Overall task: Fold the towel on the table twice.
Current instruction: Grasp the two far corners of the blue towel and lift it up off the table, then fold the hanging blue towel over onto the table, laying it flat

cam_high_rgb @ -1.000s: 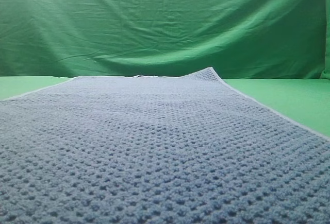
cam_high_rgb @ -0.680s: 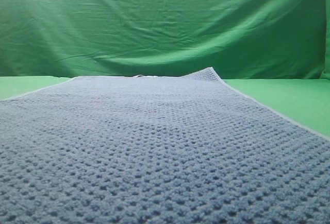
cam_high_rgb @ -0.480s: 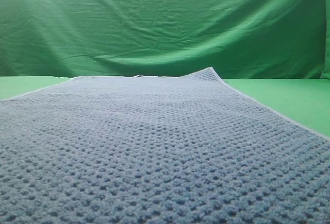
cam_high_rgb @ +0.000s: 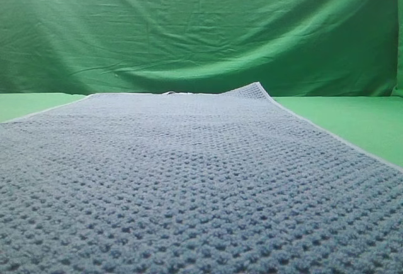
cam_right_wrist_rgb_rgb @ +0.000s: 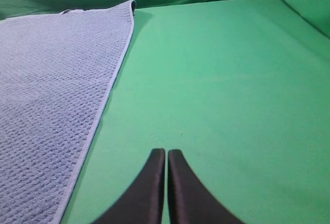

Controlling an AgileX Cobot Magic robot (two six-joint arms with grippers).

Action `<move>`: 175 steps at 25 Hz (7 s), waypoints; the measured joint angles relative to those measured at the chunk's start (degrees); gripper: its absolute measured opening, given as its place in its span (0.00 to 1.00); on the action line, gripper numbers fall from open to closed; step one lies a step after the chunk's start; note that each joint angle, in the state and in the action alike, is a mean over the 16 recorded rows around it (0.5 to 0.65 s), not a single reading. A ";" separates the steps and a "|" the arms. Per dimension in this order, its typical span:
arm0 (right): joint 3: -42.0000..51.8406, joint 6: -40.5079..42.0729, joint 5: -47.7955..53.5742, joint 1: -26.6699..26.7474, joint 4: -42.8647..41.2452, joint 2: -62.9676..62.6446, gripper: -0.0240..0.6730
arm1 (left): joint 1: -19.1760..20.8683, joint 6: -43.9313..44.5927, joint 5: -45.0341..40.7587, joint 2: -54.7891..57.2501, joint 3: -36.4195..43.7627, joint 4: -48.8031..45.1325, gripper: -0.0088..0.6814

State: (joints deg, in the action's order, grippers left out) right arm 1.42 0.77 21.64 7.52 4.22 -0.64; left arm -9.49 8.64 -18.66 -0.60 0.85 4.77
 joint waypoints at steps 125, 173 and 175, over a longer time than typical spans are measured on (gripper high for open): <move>-92.11 1.09 24.52 13.73 0.04 123.12 0.71 | 0.95 -9.59 -14.65 114.49 -75.55 -2.54 0.80; -128.45 -1.47 32.32 14.73 -11.63 113.83 0.03 | 1.03 -7.22 -37.75 110.44 -123.51 6.61 0.01; -126.84 -2.15 34.13 14.73 -12.66 113.20 0.03 | 1.03 -7.32 -37.02 109.14 -120.45 6.46 0.01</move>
State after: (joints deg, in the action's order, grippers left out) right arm -125.42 -1.38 55.77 22.24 -8.44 112.56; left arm -8.45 1.32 -55.68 108.54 -119.60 11.24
